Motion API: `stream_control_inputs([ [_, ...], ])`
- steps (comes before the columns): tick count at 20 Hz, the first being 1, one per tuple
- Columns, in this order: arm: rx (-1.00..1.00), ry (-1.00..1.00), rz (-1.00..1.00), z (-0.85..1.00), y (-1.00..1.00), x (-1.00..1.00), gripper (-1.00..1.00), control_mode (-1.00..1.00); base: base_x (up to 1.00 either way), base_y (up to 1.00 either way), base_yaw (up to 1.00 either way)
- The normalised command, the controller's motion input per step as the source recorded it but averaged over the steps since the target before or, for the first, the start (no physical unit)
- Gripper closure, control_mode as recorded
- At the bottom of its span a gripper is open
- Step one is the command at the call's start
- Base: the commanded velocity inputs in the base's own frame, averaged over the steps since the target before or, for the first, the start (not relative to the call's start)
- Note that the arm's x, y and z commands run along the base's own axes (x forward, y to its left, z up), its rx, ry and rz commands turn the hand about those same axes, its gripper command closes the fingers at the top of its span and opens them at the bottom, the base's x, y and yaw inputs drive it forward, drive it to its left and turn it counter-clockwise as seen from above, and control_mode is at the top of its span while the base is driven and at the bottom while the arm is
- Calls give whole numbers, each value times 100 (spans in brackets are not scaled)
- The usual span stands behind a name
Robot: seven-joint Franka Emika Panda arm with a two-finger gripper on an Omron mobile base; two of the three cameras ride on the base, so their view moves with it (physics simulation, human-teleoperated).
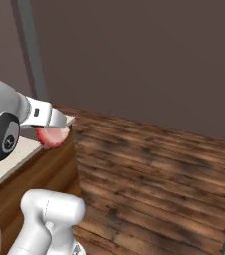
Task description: Gather the eggplant and avocado from the fridge and place them on a tray on the dining counter. Then gather the steaks from the fridge and place them on the other tray.
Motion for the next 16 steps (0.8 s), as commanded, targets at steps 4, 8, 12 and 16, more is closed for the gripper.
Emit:
stream_control_inputs([
  [4, 0, 0, 0, 0, 0, 0, 100, 100, 100, 13, -44],
  [8, 0, 0, 0, 0, 0, 0, 100, 100, 100, -3, -33],
  [12, 0, 0, 0, 0, 0, 0, 100, 100, 100, -30, -17],
  [16, 0, 0, 0, 0, 0, 0, 100, 100, 100, -33, -14],
])
